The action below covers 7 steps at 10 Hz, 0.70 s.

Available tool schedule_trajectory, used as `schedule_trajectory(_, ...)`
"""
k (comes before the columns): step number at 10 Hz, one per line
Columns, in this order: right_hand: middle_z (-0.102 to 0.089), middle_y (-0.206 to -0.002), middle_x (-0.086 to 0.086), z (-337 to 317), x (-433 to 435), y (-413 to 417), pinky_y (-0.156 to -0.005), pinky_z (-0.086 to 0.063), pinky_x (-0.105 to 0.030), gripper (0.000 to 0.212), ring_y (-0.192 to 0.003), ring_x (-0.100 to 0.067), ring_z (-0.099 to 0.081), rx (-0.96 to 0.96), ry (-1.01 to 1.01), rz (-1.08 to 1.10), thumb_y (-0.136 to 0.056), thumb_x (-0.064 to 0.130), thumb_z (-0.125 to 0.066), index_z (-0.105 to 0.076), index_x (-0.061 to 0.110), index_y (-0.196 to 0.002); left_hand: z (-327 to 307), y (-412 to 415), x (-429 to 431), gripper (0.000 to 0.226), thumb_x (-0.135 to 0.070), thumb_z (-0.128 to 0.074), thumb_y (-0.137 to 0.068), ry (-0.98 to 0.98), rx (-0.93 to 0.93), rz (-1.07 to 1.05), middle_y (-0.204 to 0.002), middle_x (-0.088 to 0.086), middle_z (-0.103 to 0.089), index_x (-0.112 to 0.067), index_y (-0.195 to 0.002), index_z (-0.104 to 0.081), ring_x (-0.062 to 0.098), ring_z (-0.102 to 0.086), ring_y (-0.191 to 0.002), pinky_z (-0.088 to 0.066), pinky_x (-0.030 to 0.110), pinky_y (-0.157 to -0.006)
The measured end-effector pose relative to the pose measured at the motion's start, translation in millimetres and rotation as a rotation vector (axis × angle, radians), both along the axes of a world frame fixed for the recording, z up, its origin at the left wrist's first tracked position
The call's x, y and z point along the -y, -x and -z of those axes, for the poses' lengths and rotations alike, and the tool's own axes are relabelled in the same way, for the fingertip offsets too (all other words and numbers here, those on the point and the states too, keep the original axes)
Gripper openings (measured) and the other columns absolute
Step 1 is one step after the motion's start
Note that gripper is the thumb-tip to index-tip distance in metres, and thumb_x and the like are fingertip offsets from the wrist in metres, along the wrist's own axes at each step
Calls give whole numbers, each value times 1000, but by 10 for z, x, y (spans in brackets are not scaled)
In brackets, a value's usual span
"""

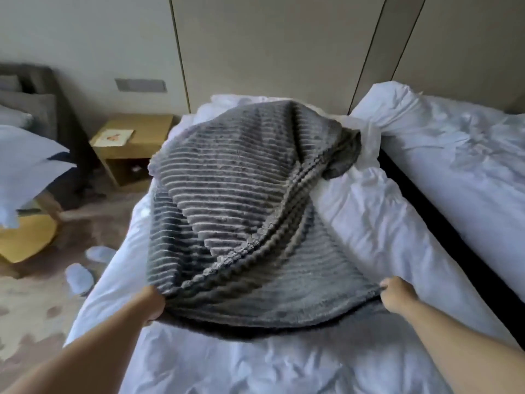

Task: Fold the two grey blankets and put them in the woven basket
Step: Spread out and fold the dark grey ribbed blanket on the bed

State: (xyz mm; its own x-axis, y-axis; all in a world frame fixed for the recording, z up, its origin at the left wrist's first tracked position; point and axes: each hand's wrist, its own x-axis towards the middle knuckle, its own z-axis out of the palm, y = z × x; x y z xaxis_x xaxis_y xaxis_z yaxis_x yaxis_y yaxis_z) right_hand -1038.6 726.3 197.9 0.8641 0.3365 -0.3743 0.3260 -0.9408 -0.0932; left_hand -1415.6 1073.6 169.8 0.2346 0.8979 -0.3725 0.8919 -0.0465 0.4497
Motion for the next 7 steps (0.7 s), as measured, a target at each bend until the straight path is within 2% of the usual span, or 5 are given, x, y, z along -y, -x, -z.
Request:
schedule_trajectory(2, -62, -127, -12, 154, 659, 632, -78, -44, -23, 33, -111, -29, -59, -47, 45, 37, -93, 7, -47, -64, 17, -120, 380, 493, 510, 33, -18, -46, -96, -72, 14, -88, -119, 26, -59, 0, -122, -57, 40, -56, -107, -43, 41, -86)
schedule_trajectory(4, -59, -132, -11, 205, 1054, 1362, -83, -50, -27, 36, -109, -27, -60, -52, 108, 78, -95, 6, -45, -59, 14, -127, 305, 898, 747, 26, -3, -47, -87, -35, -23, 134, -107, 24, -64, 0, -107, -63, 39, -60, -98, -51, 42, -85)
schedule_trajectory(5, -68, -104, -12, 246, 1231, 1701, -67, -46, -23, 22, -88, -25, -64, -130, 237, 33, -90, 3, -46, -65, 11, -97, 330, 1222, 1007, 28, -1, -41, -85, 68, -20, 178, -91, 19, -63, -7, -101, -63, 36, -61, -79, -54, 40, -65)
schedule_trajectory(6, -67, -102, -12, 374, 1309, 2025, -55, -46, -22, 13, -67, -18, -58, -205, 426, -45, -91, 2, -48, -59, 6, -87, 369, 1574, 1326, 31, 0, -38, -87, 215, -121, 247, -71, 7, -52, -8, -101, -64, 23, -50, -57, -39, 23, -39)
schedule_trajectory(7, -57, -132, -14, 506, 1277, 2319, -59, -50, -18, 29, -55, -16, -44, -351, 706, -214, -99, 4, -39, -57, -1, -120, 433, 1899, 1625, 27, -3, -44, -94, 304, -204, 340, -79, 5, -55, -2, -113, -63, 19, -52, -64, -43, 25, -52)
